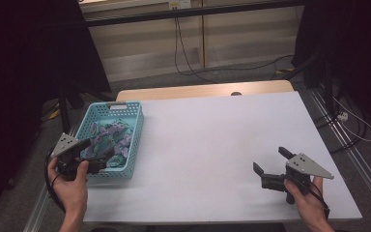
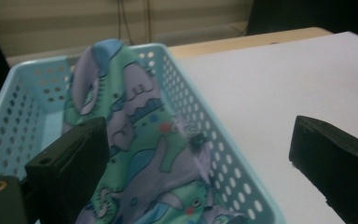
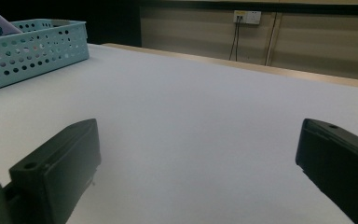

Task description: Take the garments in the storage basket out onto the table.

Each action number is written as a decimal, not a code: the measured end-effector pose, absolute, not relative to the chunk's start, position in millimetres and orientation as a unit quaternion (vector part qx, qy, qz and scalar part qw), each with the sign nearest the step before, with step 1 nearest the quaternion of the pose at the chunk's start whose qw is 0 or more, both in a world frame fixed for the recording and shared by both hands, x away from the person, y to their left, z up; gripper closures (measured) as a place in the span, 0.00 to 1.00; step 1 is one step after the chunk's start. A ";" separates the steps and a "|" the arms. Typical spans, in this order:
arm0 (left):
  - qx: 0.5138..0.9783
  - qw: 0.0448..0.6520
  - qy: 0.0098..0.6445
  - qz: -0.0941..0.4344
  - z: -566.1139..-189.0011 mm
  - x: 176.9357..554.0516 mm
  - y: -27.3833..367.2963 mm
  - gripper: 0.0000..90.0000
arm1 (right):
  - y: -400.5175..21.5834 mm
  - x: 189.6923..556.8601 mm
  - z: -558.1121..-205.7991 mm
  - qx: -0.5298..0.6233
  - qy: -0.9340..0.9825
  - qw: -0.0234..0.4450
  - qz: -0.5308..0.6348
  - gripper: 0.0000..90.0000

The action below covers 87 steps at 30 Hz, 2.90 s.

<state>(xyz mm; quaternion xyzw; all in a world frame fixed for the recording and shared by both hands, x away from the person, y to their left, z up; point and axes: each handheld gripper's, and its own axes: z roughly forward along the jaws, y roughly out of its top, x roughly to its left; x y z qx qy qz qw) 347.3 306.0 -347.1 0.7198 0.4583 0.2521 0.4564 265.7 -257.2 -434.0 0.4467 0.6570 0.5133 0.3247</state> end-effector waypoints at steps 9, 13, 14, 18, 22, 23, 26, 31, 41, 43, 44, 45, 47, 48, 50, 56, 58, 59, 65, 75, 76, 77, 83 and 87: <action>0.729 0.417 0.487 0.238 -349.0 367.8 319.2 0.05 | -252.4 266.8 -433.1 0.441 0.661 0.325 0.512 0.00; 0.752 0.389 0.490 0.210 -352.6 383.1 320.0 0.05 | -248.4 266.3 -432.7 0.435 0.665 0.324 0.513 0.00; 0.752 0.389 0.490 0.210 -352.6 383.1 320.0 0.05 | -248.4 266.3 -432.7 0.435 0.665 0.324 0.513 0.00; 0.755 0.375 0.501 0.195 -358.2 398.6 318.2 0.05 | -248.0 268.1 -433.2 0.435 0.667 0.322 0.513 0.00; 0.765 0.359 0.504 0.178 -362.8 408.5 312.2 0.12 | -247.5 269.1 -433.1 0.432 0.668 0.321 0.513 0.00; 0.767 0.359 0.502 0.176 -364.1 411.4 310.9 0.12 | -246.3 268.6 -433.0 0.429 0.670 0.321 0.514 0.00; 0.773 0.342 0.510 0.161 -368.6 420.2 308.3 0.09 | -245.7 268.2 -432.9 0.428 0.671 0.320 0.514 0.00; 0.797 0.294 0.510 0.137 -379.2 433.3 300.5 0.07 | -246.0 267.8 -432.6 0.428 0.671 0.320 0.514 0.00; 0.830 0.231 0.494 0.111 -392.6 456.0 285.6 0.08 | -246.7 267.9 -433.2 0.426 0.673 0.319 0.513 0.00; 0.835 0.219 0.495 0.101 -393.5 460.7 283.1 0.06 | -247.1 267.7 -433.1 0.426 0.674 0.319 0.513 0.00; 0.835 0.219 0.495 0.101 -393.5 460.7 283.1 0.06 | -247.1 267.7 -433.1 0.426 0.674 0.319 0.513 0.00; 0.837 0.214 0.494 0.102 -393.1 462.2 281.5 0.06 | -247.1 267.9 -433.2 0.426 0.674 0.319 0.513 0.00; 0.840 0.203 0.492 0.101 -393.4 465.7 279.5 0.05 | -246.2 268.8 -433.6 0.426 0.675 0.317 0.512 0.00; 0.842 0.202 0.490 0.102 -394.1 467.4 279.2 0.05 | -246.2 268.8 -433.6 0.426 0.675 0.317 0.512 0.00; 0.844 0.186 0.495 0.090 -396.5 472.9 278.2 0.04 | -245.5 268.9 -433.8 0.425 0.676 0.316 0.512 0.00; 0.849 0.173 0.495 0.067 -406.9 486.6 275.4 0.02 | -246.0 268.6 -433.6 0.425 0.676 0.316 0.512 0.00; 0.849 0.161 0.498 0.074 -413.6 490.6 274.5 0.01 | -245.6 268.7 -433.6 0.423 0.678 0.316 0.512 0.00; 0.850 0.156 0.498 0.073 -415.9 491.7 274.2 0.01 | -245.6 268.7 -433.6 0.423 0.678 0.316 0.512 0.00; 0.828 0.132 0.538 0.084 -429.0 496.0 282.2 0.00 | -245.3 268.7 -434.1 0.423 0.680 0.310 0.513 0.00; 0.817 0.146 0.555 0.065 -435.5 499.1 288.6 0.00 | -245.3 268.8 -434.6 0.421 0.682 0.307 0.513 0.00; 0.817 0.146 0.555 0.065 -435.5 499.1 288.6 0.00 | -245.3 268.8 -434.6 0.421 0.682 0.307 0.513 0.00; 0.818 0.140 0.554 0.063 -435.1 499.8 288.6 0.00 | -244.5 269.0 -434.8 0.420 0.684 0.306 0.512 0.00; 0.824 0.134 0.547 0.057 -435.2 501.6 285.7 0.00 | -243.4 269.5 -435.0 0.419 0.685 0.305 0.512 0.00; 0.817 0.129 0.560 0.056 -432.8 499.6 282.4 0.05 | -244.5 270.3 -435.5 0.421 0.684 0.307 0.510 0.00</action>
